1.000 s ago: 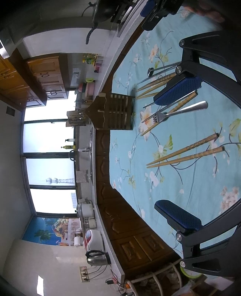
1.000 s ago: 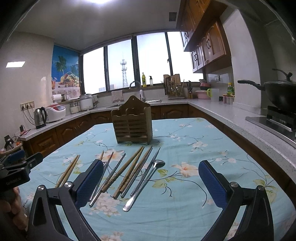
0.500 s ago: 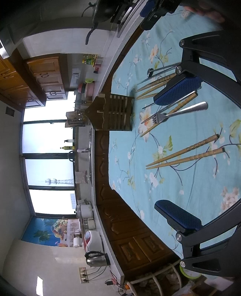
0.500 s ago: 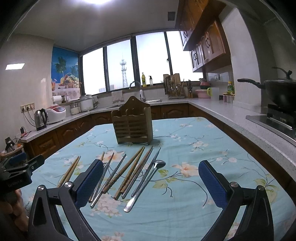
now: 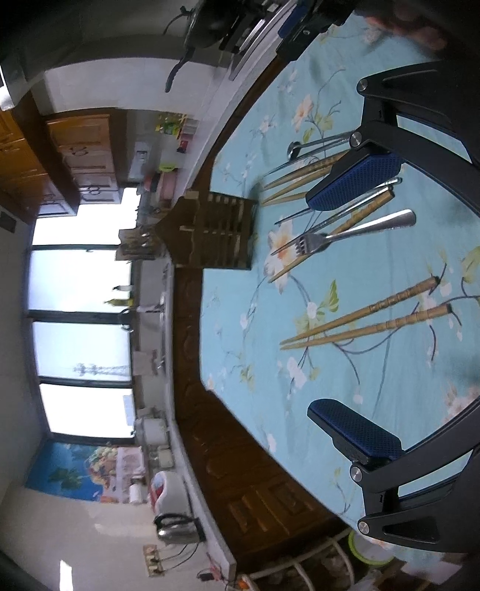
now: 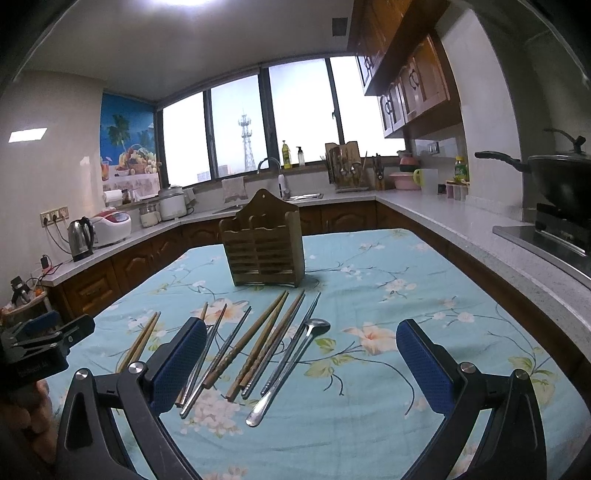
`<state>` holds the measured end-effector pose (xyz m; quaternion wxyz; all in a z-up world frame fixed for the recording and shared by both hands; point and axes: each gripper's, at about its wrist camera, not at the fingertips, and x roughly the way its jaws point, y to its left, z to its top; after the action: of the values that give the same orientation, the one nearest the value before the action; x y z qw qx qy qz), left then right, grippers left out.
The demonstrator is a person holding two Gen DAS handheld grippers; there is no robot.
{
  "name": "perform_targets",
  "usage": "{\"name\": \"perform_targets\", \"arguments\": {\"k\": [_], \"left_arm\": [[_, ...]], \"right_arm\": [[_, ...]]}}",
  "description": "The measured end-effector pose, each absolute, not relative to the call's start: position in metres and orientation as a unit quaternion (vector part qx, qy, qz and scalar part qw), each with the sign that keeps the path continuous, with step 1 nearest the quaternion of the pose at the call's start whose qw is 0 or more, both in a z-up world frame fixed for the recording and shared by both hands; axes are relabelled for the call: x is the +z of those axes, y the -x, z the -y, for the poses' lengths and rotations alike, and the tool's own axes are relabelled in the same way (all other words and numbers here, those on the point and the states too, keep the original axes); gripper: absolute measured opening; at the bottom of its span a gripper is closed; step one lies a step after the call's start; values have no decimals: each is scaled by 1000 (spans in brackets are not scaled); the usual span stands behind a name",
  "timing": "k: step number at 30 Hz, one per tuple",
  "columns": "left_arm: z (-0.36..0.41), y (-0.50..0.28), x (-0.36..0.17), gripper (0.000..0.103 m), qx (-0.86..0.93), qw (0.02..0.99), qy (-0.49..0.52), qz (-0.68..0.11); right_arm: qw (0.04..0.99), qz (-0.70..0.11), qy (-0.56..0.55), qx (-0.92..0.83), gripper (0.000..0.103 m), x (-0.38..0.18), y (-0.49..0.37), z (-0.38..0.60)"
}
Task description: Organize utensils
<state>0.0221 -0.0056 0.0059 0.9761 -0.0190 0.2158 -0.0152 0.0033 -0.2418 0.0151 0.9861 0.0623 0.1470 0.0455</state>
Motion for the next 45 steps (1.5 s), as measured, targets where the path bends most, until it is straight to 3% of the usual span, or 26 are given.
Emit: {"name": "perform_targets", "arguments": {"k": [6, 10, 16, 18, 25, 32, 34, 35, 37, 39, 45], "left_arm": [[6, -56, 6, 103, -66, 958, 39, -276], [6, -77, 2, 93, -92, 945, 63, -307], [11, -114, -12, 76, -134, 915, 86, -370], [15, -127, -18, 69, -149, 905, 86, -390], [30, -162, -44, 50, -187, 866, 89, -455], [36, -183, -54, 36, -202, 852, 85, -475], [37, -188, -55, 23, -203, 850, 83, -479], [37, -189, -55, 22, -205, 850, 79, -478], [37, -191, -55, 22, -208, 850, 77, -478], [36, -192, -55, 22, -211, 850, 77, -477], [28, -182, -49, 21, -219, 852, 91, -466]], "right_arm": [[975, -192, -88, 71, 103, 20, -27, 248], [961, -234, -118, 85, 101, 17, -50, 256], [928, -315, -167, 112, 77, -2, -92, 265], [912, -344, -187, 120, 64, -12, -108, 267], [878, -399, -230, 132, 60, -33, -141, 274], [859, -427, -249, 136, 46, -45, -164, 280], [855, -428, -256, 138, 43, -48, -169, 282], [855, -427, -257, 139, 40, -47, -171, 282], [853, -428, -261, 144, 25, -49, -174, 282], [846, -434, -272, 147, 4, -54, -178, 284], [859, -410, -264, 153, 0, -44, -167, 286]]}}
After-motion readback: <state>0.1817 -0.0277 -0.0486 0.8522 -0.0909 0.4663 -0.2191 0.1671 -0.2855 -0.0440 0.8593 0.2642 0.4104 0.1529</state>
